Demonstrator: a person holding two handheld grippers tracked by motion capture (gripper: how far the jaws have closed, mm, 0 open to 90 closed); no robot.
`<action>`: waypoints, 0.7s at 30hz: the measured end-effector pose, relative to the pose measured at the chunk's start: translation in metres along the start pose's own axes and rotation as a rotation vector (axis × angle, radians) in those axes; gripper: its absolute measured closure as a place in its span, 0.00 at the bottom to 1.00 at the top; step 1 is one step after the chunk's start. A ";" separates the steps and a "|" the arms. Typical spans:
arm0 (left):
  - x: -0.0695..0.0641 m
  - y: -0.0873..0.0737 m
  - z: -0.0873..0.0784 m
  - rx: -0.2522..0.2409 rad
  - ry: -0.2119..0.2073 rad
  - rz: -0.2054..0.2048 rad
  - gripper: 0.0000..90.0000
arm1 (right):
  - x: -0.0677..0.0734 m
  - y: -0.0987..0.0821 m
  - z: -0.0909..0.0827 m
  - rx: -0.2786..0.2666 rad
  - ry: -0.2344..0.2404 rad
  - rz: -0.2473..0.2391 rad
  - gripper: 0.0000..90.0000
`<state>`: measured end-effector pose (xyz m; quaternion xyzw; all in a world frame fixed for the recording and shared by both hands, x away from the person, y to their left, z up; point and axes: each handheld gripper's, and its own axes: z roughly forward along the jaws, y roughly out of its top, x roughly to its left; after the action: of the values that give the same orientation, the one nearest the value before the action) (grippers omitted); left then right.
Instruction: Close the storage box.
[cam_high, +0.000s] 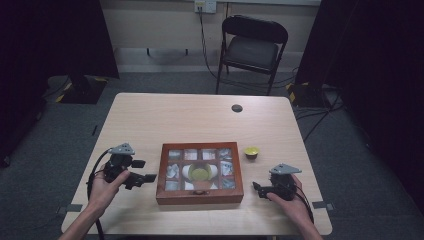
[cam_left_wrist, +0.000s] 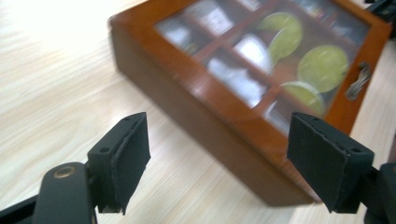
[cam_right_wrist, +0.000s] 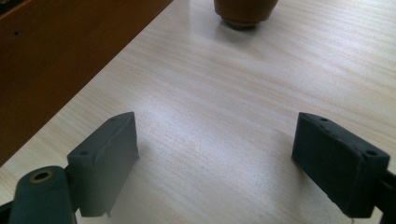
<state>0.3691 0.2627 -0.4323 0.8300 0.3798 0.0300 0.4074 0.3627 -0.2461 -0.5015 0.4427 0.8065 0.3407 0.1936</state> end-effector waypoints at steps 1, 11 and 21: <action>0.003 -0.003 -0.001 0.004 0.001 -0.014 0.23 | 0.000 0.000 0.000 0.000 0.000 -0.001 0.15; 0.036 -0.041 0.001 0.111 0.174 -0.094 0.22 | 0.000 0.000 0.000 0.000 0.000 0.001 0.15; 0.043 -0.059 0.009 0.131 0.282 -0.076 0.19 | -0.005 -0.002 -0.002 0.000 -0.029 0.028 0.15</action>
<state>0.3670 0.3069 -0.4905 0.8273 0.4654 0.1059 0.2962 0.3631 -0.2516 -0.5015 0.4588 0.7975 0.3368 0.2004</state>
